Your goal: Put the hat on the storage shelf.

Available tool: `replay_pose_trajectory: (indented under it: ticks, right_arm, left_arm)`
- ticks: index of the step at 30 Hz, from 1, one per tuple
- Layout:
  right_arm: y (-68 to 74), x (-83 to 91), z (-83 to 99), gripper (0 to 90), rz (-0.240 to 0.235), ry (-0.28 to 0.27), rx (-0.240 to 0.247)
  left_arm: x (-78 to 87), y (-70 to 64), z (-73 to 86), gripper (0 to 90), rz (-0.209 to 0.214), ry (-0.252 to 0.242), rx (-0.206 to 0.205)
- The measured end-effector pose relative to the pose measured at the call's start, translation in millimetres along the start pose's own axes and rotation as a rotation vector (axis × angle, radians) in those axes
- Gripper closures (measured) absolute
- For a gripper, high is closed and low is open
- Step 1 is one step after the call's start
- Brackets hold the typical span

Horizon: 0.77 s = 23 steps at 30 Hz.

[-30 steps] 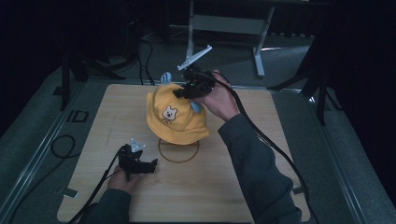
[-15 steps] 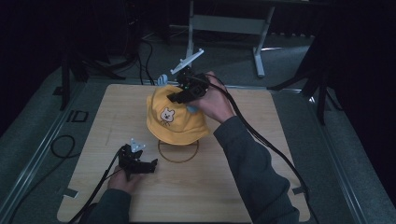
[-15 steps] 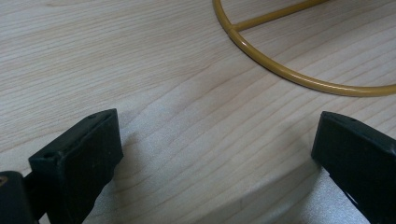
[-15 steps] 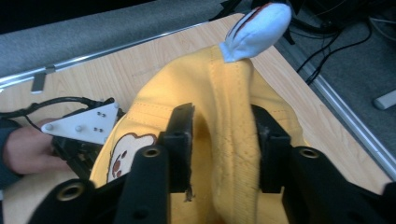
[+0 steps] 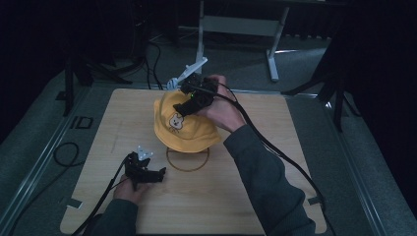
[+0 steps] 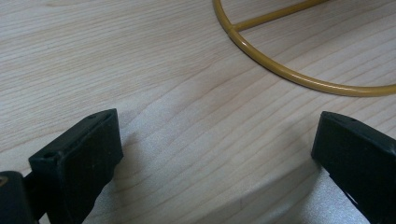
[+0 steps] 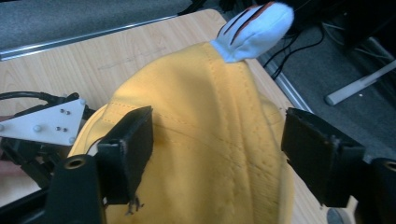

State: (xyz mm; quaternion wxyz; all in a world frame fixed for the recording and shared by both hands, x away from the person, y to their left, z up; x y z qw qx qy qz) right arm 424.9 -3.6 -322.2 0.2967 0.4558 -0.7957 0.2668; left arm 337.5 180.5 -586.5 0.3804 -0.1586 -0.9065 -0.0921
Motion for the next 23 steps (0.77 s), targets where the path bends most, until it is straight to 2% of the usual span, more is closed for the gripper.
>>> replay_pose_trajectory:
  ticks: [4, 13, 19, 23]
  right_arm:
    - [0.0, 8.3, -0.8, 20.6, 0.019, -0.023, -0.002]
    - [-2.1, 32.1, 1.5, 21.2, 0.051, -0.07, 0.003]
    - [-10.0, 43.2, 11.2, 23.4, 0.083, -0.076, -0.021]
    - [-16.8, 50.9, 15.9, 25.6, 0.086, -0.096, -0.046]
  left_arm:
    - [-0.1, 0.0, 0.0, 1.9, 0.0, -0.001, 0.001]
    - [-0.1, -0.1, 0.0, 1.9, 0.0, -0.001, 0.001]
    - [-0.1, -0.1, 0.0, 1.9, -0.001, -0.001, 0.001]
    - [0.0, -0.1, 0.0, 1.9, 0.0, 0.0, 0.001]
Point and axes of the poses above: each handheld gripper's, and its own axes: x roughly backward along the jaws, z roughly out of its underside, y roughly to its left, the point moved 3 cm from there along -x, roughly forward along the jaws, and after that the axes turned 4 degrees about -z, right-handed, at the moved point
